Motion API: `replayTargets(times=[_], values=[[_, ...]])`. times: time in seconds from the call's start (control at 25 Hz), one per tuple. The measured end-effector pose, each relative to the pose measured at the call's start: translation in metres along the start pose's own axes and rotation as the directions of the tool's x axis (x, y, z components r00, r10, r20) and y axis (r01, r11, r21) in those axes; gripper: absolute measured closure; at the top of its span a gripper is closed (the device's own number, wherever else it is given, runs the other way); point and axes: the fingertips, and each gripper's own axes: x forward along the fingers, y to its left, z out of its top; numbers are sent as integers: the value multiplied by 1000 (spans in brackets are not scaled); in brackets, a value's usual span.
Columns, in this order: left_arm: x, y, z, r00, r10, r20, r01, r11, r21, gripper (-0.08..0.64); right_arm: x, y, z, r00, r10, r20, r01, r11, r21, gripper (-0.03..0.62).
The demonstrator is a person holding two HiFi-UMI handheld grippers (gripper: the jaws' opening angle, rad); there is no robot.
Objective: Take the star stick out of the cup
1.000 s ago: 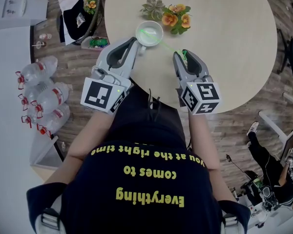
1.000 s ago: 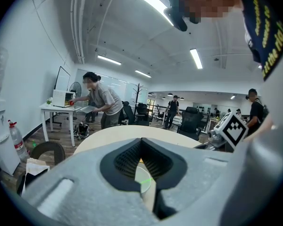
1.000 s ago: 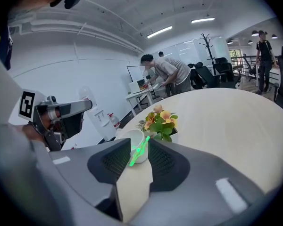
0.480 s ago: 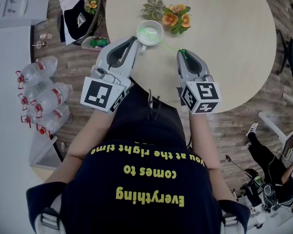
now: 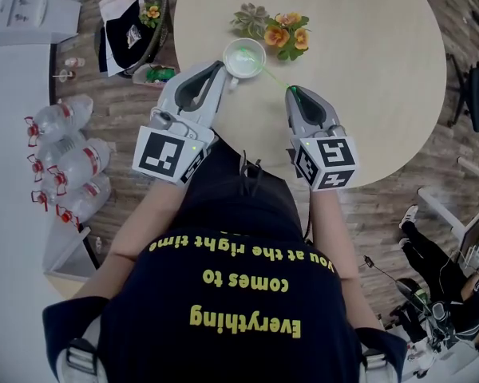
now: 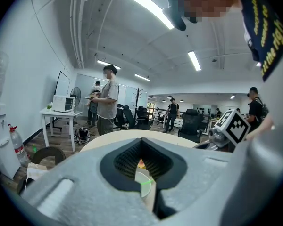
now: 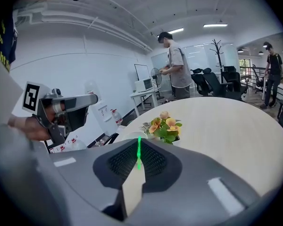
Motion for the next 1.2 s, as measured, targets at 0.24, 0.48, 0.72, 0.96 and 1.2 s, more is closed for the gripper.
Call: replayTargets(times=[0.24, 0.48, 0.72, 0.96, 1.2], values=[[-3, -1, 7, 1000, 1, 18, -1, 1000, 7, 560, -13, 5, 10, 1000, 21, -1, -21, 1000, -7, 563], [-9, -1, 15, 999, 9, 39, -9, 1000, 13, 560, -36, 10, 26, 1000, 27, 17, -26, 999, -28, 563], [-9, -4, 36, 996, -4, 93, 2, 1000, 29, 560, -66, 14, 56, 997, 45, 60, -42, 998, -48, 563], [-11, -8, 55, 991, -6, 134, -1, 999, 48, 560, -95, 8, 86, 985, -4, 171, 17, 997, -75, 563], [-13, -10, 68, 988, -13, 156, 1, 997, 79, 560, -116, 5, 113, 949, -62, 310, 98, 990, -101, 563]])
